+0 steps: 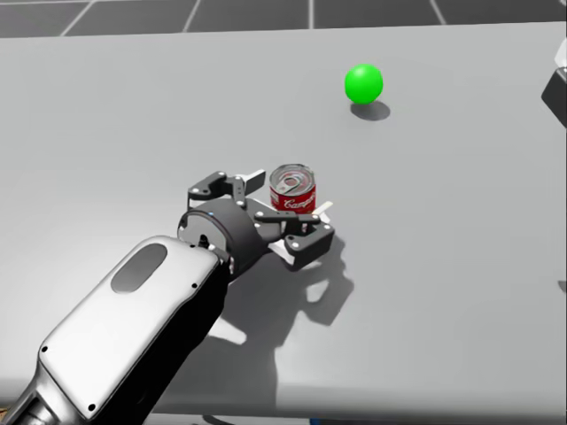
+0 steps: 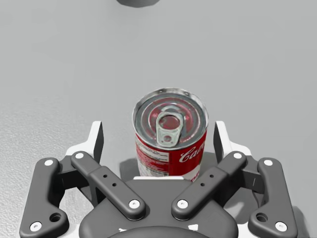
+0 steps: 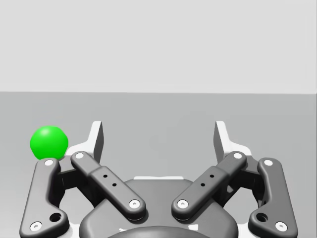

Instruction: Watch the red light. When it turns green, pick up the object.

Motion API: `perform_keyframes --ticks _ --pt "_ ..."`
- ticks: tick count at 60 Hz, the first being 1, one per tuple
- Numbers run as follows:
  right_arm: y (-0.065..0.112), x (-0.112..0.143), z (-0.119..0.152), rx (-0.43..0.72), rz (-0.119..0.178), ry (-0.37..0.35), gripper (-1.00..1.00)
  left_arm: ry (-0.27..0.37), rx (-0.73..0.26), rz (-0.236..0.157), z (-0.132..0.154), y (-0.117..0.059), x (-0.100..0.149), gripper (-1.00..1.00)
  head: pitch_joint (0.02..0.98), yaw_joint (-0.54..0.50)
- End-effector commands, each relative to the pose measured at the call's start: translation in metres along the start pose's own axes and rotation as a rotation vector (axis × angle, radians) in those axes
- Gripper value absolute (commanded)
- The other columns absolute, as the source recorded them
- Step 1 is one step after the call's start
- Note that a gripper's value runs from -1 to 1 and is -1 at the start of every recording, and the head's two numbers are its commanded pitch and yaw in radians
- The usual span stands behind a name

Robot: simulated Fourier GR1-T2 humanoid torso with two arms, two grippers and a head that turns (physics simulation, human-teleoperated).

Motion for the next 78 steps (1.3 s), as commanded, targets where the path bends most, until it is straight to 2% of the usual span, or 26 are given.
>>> perform_keyframes --ticks 1,3,6,7,8,9,10,11,24,45,59,67,73,78 --pt "0.0 0.002 0.001 0.0 0.001 -0.006 -1.0 0.019 0.0 0.006 -0.009 0.0 -0.006 -1.0 0.833 0.06" --pt "0.0 0.002 0.001 -0.001 0.001 -0.006 -1.0 0.021 -0.006 0.005 -0.009 -0.001 -0.007 -1.0 0.833 0.06" --pt "0.0 0.002 0.001 0.0 0.003 -0.007 -1.0 0.018 -0.007 -0.012 -0.008 -0.003 -0.01 -0.88 0.832 0.06" --pt "0.0 0.002 0.001 0.001 0.005 -0.007 -1.0 0.016 -0.007 -0.024 -0.008 -0.004 -0.011 -0.6 0.831 0.06" --pt "0.0 0.002 0.001 0.002 0.006 -0.006 -1.0 0.017 -0.011 -0.032 -0.008 -0.004 -0.012 0.34 0.829 0.06" --pt "0.0 0.002 0.001 0.002 0.006 -0.006 -1.0 0.017 -0.013 -0.033 -0.008 -0.004 -0.013 0.74 0.829 0.06" --pt "0.001 0.002 0.001 0.002 0.006 -0.006 -1.0 0.019 -0.017 -0.034 -0.008 -0.005 -0.013 0.91 0.827 0.06" --pt "0.001 0.002 0.001 0.002 0.006 -0.006 -1.0 0.019 -0.018 -0.037 -0.008 -0.005 -0.013 0.94 0.825 0.06" --pt "0.0 0.002 0.001 -0.001 0.005 -0.007 -1.0 0.027 -0.028 -0.039 -0.008 -0.004 -0.017 1.0 0.757 0.08" --pt "0.001 0.0 0.0 -0.007 0.014 -0.001 -1.0 0.04 -0.041 -0.047 -0.009 -0.005 -0.021 1.0 0.513 0.07" --pt "0.001 -0.002 0.0 -0.009 0.017 0.002 -1.0 0.044 -0.036 -0.046 -0.009 -0.005 -0.021 1.0 0.438 0.07" --pt "0.0 -0.002 -0.001 -0.009 0.019 0.002 -1.0 0.01 -0.028 -0.042 -0.003 -0.002 -0.006 1.0 0.433 0.06" --pt "0.0 -0.002 -0.001 -0.011 0.02 0.004 -1.0 -0.025 -0.022 -0.032 0.005 0.003 0.014 1.0 0.431 0.06" --pt "0.0 -0.003 -0.002 -0.012 0.023 0.005 -1.0 -0.056 -0.013 -0.041 0.012 0.007 0.032 1.0 0.429 0.06"
